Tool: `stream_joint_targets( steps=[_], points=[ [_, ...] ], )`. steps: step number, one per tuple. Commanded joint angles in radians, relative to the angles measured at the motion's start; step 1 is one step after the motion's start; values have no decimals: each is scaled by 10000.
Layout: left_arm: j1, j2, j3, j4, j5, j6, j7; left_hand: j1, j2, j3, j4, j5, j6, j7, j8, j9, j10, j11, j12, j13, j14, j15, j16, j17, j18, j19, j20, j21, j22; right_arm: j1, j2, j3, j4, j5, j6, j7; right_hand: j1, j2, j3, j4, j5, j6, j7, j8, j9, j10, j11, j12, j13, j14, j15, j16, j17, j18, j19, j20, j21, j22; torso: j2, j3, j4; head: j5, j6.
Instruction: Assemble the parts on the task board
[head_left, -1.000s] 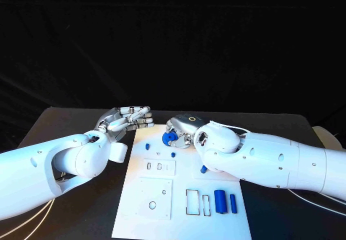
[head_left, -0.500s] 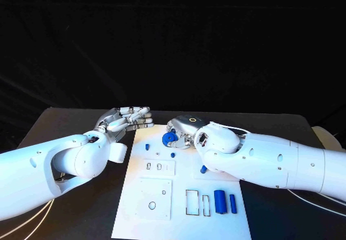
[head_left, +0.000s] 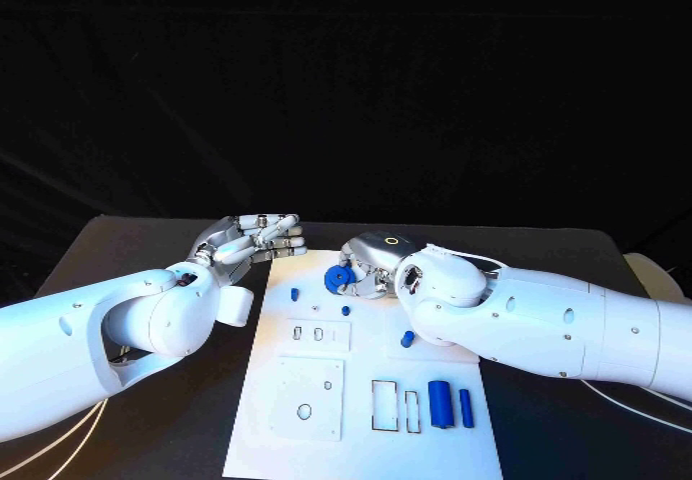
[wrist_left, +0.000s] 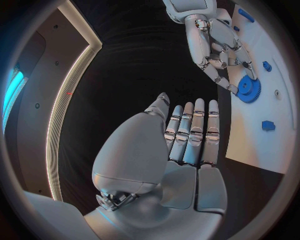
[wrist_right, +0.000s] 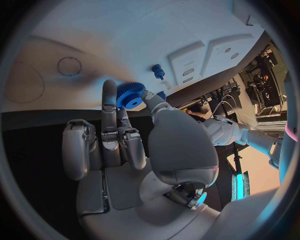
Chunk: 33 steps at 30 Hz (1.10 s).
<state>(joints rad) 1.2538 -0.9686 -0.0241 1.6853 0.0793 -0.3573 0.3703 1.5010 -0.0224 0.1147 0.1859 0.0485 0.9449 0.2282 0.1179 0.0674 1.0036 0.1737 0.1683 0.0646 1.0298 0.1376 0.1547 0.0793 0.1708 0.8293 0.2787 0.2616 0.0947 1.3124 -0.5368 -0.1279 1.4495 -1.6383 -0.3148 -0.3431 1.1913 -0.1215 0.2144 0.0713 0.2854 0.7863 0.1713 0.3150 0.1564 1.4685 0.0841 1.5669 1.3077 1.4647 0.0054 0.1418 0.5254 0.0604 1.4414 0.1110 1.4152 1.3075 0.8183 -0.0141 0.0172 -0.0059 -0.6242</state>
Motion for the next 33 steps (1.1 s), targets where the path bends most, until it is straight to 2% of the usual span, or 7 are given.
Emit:
stream_joint_targets(
  steps=[1, 13, 23, 26, 31, 32, 33],
  points=[
    [12, 8, 9, 21, 9, 76, 65, -31, 83, -49, -6, 5, 76, 14, -50, -11, 85, 19, -58, 7, 88, 4, -69, -17, 134, 64, 7, -51, -10, -6, -21, -1, 12, 183, 380, 55, -208, 46, -48, 201, 173, 116, -2, -80, -26, 1022, 36, 39, 2631, 247, 67, -68, 22, -92, 28, 69, -11, 560, 4, -1, 4, -2, -10],
    [11, 6, 9, 14, 9, 53, 67, -28, 85, -53, -9, 5, 78, 17, -62, -12, 90, 21, -76, 7, 92, 4, -81, -19, 133, 66, 8, -55, -16, -5, -52, -2, -44, 435, 536, 28, -781, 293, -147, 758, 796, 190, -2, -230, -99, 1022, 37, 39, 2631, 249, 69, -74, 53, -90, 28, 68, -36, 576, -3, -7, 4, -6, 1],
    [11, 1, 8, -43, 9, 66, 72, -28, 85, -53, -9, 5, 78, 17, -62, -12, 90, 21, -76, 7, 92, 4, -81, -19, 133, 66, 8, -55, -16, 20, -943, 27, 754, 611, -979, 370, -512, 312, 29, 620, 1095, 344, -26, -280, -124, 1022, 14, 39, 2631, 248, 47, -81, 72, -100, 66, 53, -10, 640, -25, -7, -12, -12, 66],
    [11, 15, 8, -102, 9, 75, 74, -28, 85, -53, -9, 5, 78, 17, -62, -12, 90, 21, -76, 7, 92, 4, -81, -19, 133, 66, 8, -55, -16, 101, -1562, 75, 1215, 1134, -1129, 672, -125, 269, 160, 324, 609, 473, -35, -316, -140, 1022, 9, 39, 2631, 241, 27, -90, 82, -62, -31, 34, -140, 501, -55, -3, -29, -53, 102],
    [10, 41, 7, -208, 9, 81, 76, -28, 85, -53, -9, 5, 78, 17, -62, -12, 90, 21, -76, 7, 92, 4, -81, -19, 133, 66, 8, -55, -16, 347, -2622, 112, 1711, 3201, -819, 1362, 429, 237, 263, -139, -182, 679, -44, -469, -196, 1018, -9, 35, 2626, 228, 14, -108, 93, 113, -509, 20, -774, -198, -153, -9, -106, -110, 101],
    [9, 50, 6, -229, 9, 83, 76, -28, 85, -53, -9, 5, 78, 17, -62, -12, 90, 21, -76, 7, 92, 4, -81, -19, 133, 66, 8, -55, -16, 382, -2805, 115, 1765, 3655, -760, 1499, 536, 234, 294, -229, -204, 683, -44, -501, -208, 975, -9, -4, 2576, 223, 11, -112, 94, 182, -692, 17, -1016, -472, -168, -7, -120, -124, 103],
    [9, 64, 6, -257, 9, 84, 77, -28, 85, -53, -9, 5, 78, 17, -62, -12, 90, 21, -76, 7, 92, 4, -81, -19, 133, 66, 8, -55, -16, 419, -3026, 117, 1820, 4224, -683, 1667, 729, 250, 373, -390, -234, 709, -38, -572, -236, 326, -18, -596, 1830, 210, 20, -123, 95, 412, -1355, 17, -1893, -1430, -195, -6, -139, -132, 98]
  ],
)
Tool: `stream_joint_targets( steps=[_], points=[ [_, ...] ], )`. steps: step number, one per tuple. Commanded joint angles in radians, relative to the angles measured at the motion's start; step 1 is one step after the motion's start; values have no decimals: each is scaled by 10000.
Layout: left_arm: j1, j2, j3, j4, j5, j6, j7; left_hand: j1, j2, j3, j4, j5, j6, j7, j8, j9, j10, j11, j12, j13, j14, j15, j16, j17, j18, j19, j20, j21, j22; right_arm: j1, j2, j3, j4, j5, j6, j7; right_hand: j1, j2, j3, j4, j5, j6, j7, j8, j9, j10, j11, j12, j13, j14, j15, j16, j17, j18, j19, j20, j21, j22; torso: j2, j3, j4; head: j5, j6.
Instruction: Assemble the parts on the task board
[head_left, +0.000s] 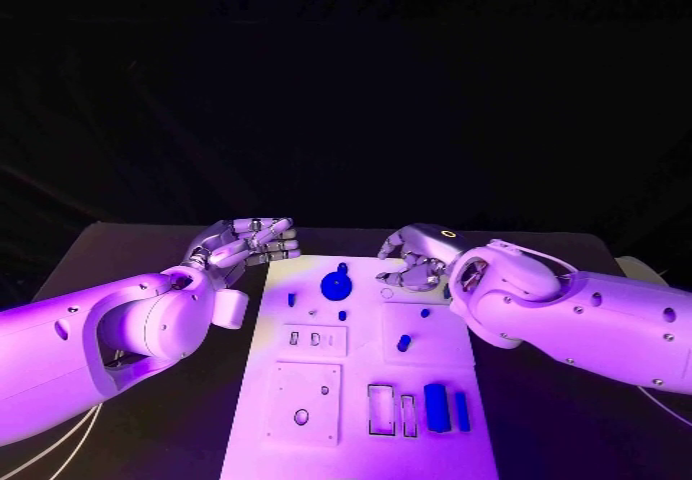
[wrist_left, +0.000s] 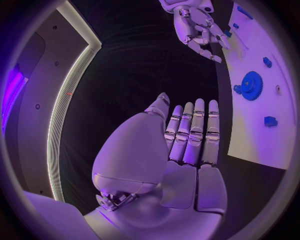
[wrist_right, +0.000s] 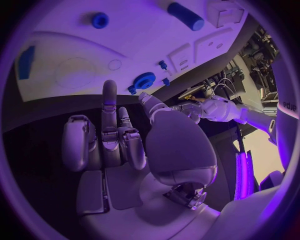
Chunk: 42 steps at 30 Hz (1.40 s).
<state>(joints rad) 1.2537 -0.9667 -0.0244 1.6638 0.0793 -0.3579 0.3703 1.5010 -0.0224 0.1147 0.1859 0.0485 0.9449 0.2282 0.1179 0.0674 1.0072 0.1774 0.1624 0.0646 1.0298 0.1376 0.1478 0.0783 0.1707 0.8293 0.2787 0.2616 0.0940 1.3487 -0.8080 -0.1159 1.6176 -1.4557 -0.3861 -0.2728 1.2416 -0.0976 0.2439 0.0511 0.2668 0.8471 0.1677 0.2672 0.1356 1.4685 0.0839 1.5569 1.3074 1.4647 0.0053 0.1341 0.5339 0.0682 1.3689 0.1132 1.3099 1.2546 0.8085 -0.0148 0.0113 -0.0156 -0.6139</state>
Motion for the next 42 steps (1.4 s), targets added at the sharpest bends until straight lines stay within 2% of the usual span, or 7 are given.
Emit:
stream_joint_targets(
  steps=[1, 6, 16, 23, 27, 28, 42],
  points=[
    [9, 62, 8, -69, 9, 90, 77, -28, 84, -53, -9, 5, 78, 18, -62, -12, 54, -16, -16, 7, 92, 4, -13, -9, 134, 66, 8, -55, -9, 85, -523, -1, 178, 2964, 107, 1133, 368, 10, 153, -310, -35, 106, 0, -159, -52, -414, -24, -1208, 1008, 198, 10, -55, 10, 566, -1340, -1, -1800, -1916, -123, 0, -96, -43, -2],
    [4, 146, 2, -200, 9, 97, 74, -28, 84, -53, -9, 5, 78, 18, -62, -12, 54, -16, -16, 7, 92, 4, -13, -9, 134, 66, 8, -55, -9, 155, -1346, -7, 206, 5260, 520, 1732, 797, 46, 920, -707, -194, 130, 32, -523, -184, -4804, -41, -7761, -5233, 134, 21, -87, 37, 1140, -3830, 19, -5827, -5451, -230, 25, -175, -94, 25],
    [-20, 323, -22, -435, 9, 127, 65, -28, 84, -53, -9, 5, 78, 18, -62, -12, 54, -16, -16, 7, 92, 4, -13, -9, 134, 66, 8, -55, -9, 197, -2296, -66, 118, 7168, 1042, 2482, 744, -315, 2411, -1202, -328, 436, 429, -816, -270, -3965, 579, -13456, -10813, -3122, 925, -692, -2236, 1171, -4624, 835, -9187, -7984, -359, 90, -279, -199, -55],
    [-47, 381, -34, -512, 9, 159, 58, -28, 84, -53, -9, 5, 78, 18, -62, -12, 54, -16, -16, 7, 92, 4, -13, -9, 134, 66, 8, -55, -9, 83, -2615, -180, 123, 6101, 166, 2829, 737, -662, 1208, -1639, 24, 1387, -446, -627, -183, -803, -513, -11894, -10181, 554, -393, 2632, -541, 1035, -1350, -322, -6361, -6217, -374, 123, -285, -254, -89],
    [-61, 402, -37, -550, 9, 175, 55, -24, 82, -62, -16, 4, 81, 23, -79, -13, 61, -12, -41, 7, 97, 7, -31, -12, 134, 69, 8, -61, -18, -76, -2662, -210, 117, 4993, -241, 2714, 224, -33, 472, -1315, 930, 1635, -306, -737, -241, 559, -476, -814, 1476, 1003, -285, 14078, 9974, -135, 815, -456, -102, 162, -366, 127, -286, -259, -106],
    [-64, 404, -37, -555, 9, 180, 55, -24, 82, -62, -16, 4, 81, 23, -79, -13, 61, -12, -41, 7, 97, 7, -31, -12, 134, 69, 8, -61, -18, -127, -2649, -216, 107, 4636, -293, 2643, 198, -509, 182, -1493, 903, 1366, -315, -874, -297, 863, -335, -174, 2245, 1061, -265, 14367, 10369, -227, 1047, -492, 525, 848, -362, 119, -291, -255, -107],
    [-106, 419, -39, -593, 9, 239, 46, -24, 82, -62, -16, 4, 81, 23, -79, -13, 61, -12, -41, 7, 97, 7, -31, -12, 134, 69, 8, -61, -18, -814, -1990, -249, -374, 1642, -583, 1965, 140, -165, -522, -1439, 847, 947, -188, -965, -326, 1023, -179, 139, 2634, 1061, -111, 14367, 10369, -682, 2019, -158, 2609, 3162, -366, 99, -276, -250, -184]
  ],
)
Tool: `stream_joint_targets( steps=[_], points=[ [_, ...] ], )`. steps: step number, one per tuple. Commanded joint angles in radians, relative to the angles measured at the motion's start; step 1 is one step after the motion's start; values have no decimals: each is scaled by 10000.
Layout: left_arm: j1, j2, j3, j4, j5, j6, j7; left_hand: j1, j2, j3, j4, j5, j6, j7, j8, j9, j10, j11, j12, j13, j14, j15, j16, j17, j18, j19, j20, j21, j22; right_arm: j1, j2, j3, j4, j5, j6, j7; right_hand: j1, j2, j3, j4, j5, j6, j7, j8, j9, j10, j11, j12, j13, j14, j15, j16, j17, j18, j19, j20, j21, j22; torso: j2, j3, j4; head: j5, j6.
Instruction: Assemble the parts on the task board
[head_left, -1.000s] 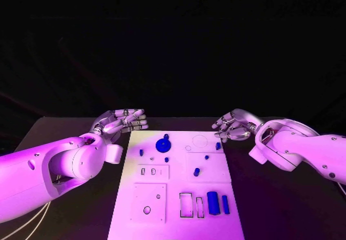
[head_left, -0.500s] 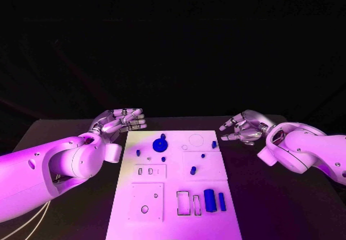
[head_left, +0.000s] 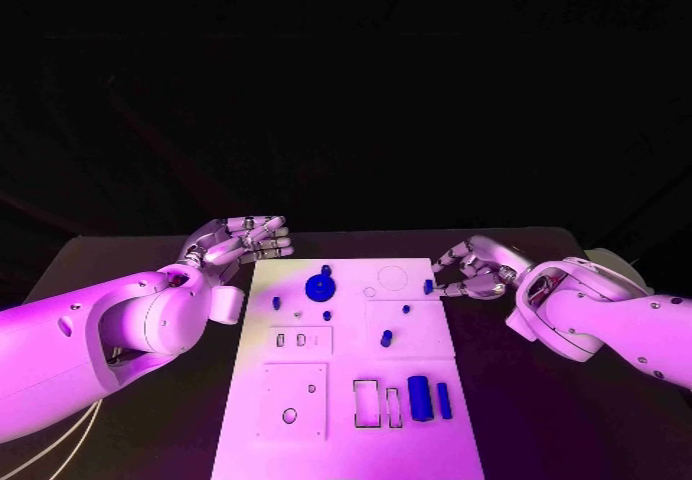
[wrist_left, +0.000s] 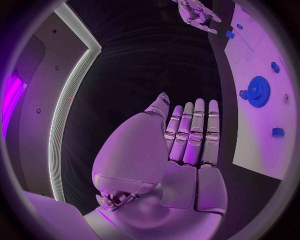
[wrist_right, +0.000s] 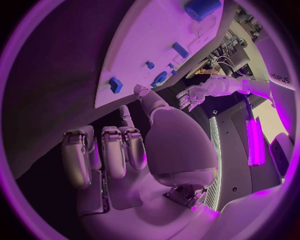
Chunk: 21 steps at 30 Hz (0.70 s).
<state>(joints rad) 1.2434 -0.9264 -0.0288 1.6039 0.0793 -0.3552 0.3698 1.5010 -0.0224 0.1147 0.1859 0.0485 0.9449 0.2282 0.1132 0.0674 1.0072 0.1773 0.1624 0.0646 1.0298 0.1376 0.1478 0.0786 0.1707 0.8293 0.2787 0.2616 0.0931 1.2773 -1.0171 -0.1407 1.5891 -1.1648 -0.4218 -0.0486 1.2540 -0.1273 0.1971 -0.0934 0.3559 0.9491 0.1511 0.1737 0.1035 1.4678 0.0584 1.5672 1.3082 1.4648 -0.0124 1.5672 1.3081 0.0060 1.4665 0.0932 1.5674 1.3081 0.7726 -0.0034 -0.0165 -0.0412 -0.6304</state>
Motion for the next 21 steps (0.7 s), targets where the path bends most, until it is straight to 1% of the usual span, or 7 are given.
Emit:
stream_joint_targets(
  steps=[1, 2, 5, 8, 13, 17, 21],
  points=[
    [-4, 16, 5, 6, 9, 214, 51, -24, 82, -62, -16, 4, 81, 23, -32, -13, 61, -12, -41, 6, 97, 7, -32, -14, 134, 69, 8, -62, -9, -131, 135, -1, -109, -1354, -236, -299, 17, 137, -62, 9, -48, -76, -17, -28, -5, 1030, 80, 36, 2626, 1060, 67, 36, 2627, -60, 1043, 44, 34, 2627, -6, -14, 3, 7, -21],
    [-5, 15, 5, 5, 9, 216, 50, -24, 82, -62, -16, 4, 81, 23, -32, -13, 61, -12, -41, 6, 97, 7, -32, -14, 134, 69, 8, -62, -9, -181, 187, -1, -138, -1479, -261, -330, 16, 141, -81, 16, -59, -90, -7, -27, -4, 1030, 89, 36, 2626, 1060, 73, 36, 2627, -60, 1043, 48, 34, 2627, -9, -19, 3, 10, -34],
    [-9, 9, 5, 3, 9, 224, 49, -24, 82, -62, -16, 4, 81, 23, -32, -13, 61, -12, -41, 6, 97, 7, -32, -14, 134, 69, 8, -62, -9, -295, 317, -1, -203, -1713, -351, -438, 27, 158, -111, 27, -81, -113, 15, -23, -2, 1030, 108, 36, 2626, 1060, 89, 36, 2627, -60, 1043, 60, 34, 2627, 1, -10, 7, 8, -53],
    [-11, -5, 5, 5, 9, 226, 46, -24, 82, -62, -16, 4, 81, 23, -32, -13, 61, -12, -41, 6, 97, 7, -32, -14, 134, 69, 8, -62, -9, -371, 445, -1, -292, -1847, -479, -577, 34, 171, -120, 33, -82, -131, 35, -27, -3, 1030, 123, 36, 2626, 1060, 99, 36, 2627, -60, 1043, 68, 34, 2627, -1, -24, 2, 26, -72],
    [-12, -18, 5, 5, 9, 231, 42, -24, 82, -62, -16, 4, 81, 23, -32, -13, 61, -12, -41, 6, 97, 7, -32, -14, 134, 69, 8, -62, -9, -411, 522, 0, -377, -1915, -741, -723, 43, 205, -127, 51, -57, -160, 71, -29, -3, 1030, 154, 36, 2626, 1060, 125, 36, 2627, -60, 1043, 88, 34, 2627, -4, -24, 17, 49, -110],
    [-13, -37, 5, 4, 9, 233, 36, -24, 82, -62, -16, 4, 81, 23, -32, -13, 61, -12, -41, 6, 97, 7, -32, -14, 134, 69, 8, -62, -9, -422, 549, 2, -420, -1928, -844, -781, 43, 222, -128, 63, -36, -163, 80, -25, -1, 1030, 164, 36, 2626, 1060, 136, 36, 2627, -60, 1043, 98, 34, 2627, -4, -27, 1, 89, -135],
    [-13, -56, 5, -3, 9, 235, 25, -24, 82, -62, -16, 4, 81, 23, -32, -13, 61, -12, -41, 6, 97, 7, -32, -14, 134, 69, 8, -62, -9, -426, 561, 3, -420, -1903, -908, -801, 40, 233, -129, 71, -28, -166, 84, -23, 0, 1030, 169, 36, 2626, 1060, 140, 36, 2627, -60, 1043, 102, 34, 2627, -5, -22, 2, 83, -154]
  ],
)
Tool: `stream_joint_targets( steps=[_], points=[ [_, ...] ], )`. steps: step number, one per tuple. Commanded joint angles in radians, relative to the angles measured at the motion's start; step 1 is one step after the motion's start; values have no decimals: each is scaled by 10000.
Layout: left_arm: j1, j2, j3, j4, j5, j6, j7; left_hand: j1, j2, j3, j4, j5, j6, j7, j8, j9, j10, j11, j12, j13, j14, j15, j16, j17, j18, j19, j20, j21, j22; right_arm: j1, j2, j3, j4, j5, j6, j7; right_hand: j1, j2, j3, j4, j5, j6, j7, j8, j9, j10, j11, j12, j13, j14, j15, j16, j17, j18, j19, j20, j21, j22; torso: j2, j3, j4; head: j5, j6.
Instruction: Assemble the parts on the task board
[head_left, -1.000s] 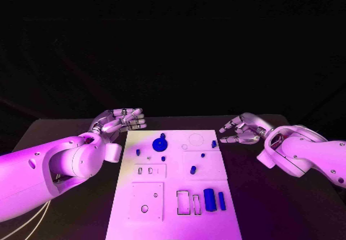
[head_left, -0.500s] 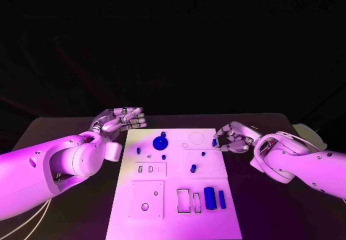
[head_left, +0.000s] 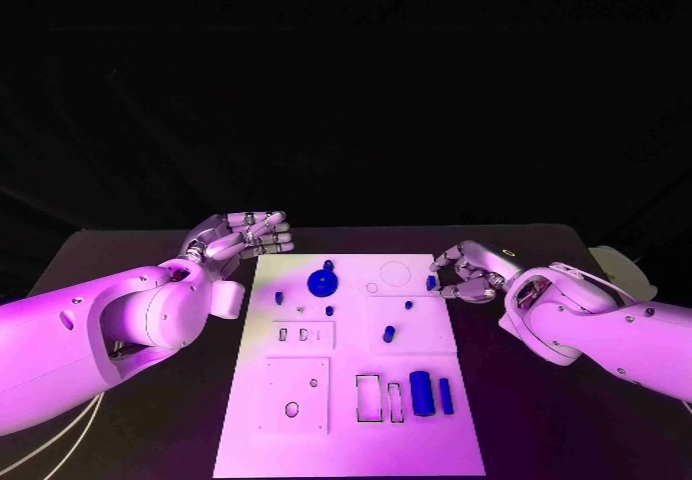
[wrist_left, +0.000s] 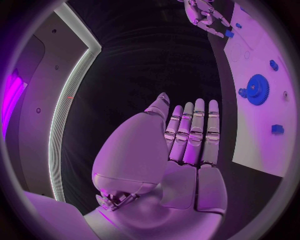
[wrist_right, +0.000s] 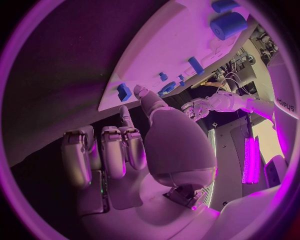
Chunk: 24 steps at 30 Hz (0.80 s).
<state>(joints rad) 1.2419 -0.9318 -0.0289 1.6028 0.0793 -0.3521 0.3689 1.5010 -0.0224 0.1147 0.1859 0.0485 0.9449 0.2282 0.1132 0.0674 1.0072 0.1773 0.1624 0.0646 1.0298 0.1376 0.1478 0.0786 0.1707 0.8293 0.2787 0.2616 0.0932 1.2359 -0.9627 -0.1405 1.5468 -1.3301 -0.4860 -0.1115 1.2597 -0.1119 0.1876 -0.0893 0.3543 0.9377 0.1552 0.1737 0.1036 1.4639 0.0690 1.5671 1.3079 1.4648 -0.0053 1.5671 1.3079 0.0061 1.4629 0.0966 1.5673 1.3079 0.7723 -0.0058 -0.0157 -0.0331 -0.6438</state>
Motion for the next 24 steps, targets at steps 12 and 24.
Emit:
stream_joint_targets(
  steps=[12, 24],
  points=[
    [2, -25, 6, -1, 9, 209, 21, -24, 82, -62, -16, 4, 81, 22, -32, -13, 61, -12, -41, 6, 97, 7, -32, -14, 134, 69, 8, -62, -11, -13, 137, 4, -172, -103, 40, -297, -50, 149, -35, 91, -5, -43, 57, -2, 8, 1068, 80, 37, 2629, 1060, 92, 37, 2629, -61, 1079, 93, 35, 2629, -10, 2, -7, 9, -47],
    [2, -38, 6, 13, 9, 210, 20, -30, 82, -76, -16, 5, 87, 27, -52, -13, 75, -9, -69, 8, 107, 9, -53, -16, 134, 74, 9, -68, -22, -14, 386, 4, -406, -90, 443, -405, -77, 200, -46, 143, -117, 7, 51, 37, 25, 1068, 80, 37, 2629, 1060, 100, 37, 2629, -61, 1079, 111, 35, 2629, -14, 5, -8, 47, -75]
  ],
)
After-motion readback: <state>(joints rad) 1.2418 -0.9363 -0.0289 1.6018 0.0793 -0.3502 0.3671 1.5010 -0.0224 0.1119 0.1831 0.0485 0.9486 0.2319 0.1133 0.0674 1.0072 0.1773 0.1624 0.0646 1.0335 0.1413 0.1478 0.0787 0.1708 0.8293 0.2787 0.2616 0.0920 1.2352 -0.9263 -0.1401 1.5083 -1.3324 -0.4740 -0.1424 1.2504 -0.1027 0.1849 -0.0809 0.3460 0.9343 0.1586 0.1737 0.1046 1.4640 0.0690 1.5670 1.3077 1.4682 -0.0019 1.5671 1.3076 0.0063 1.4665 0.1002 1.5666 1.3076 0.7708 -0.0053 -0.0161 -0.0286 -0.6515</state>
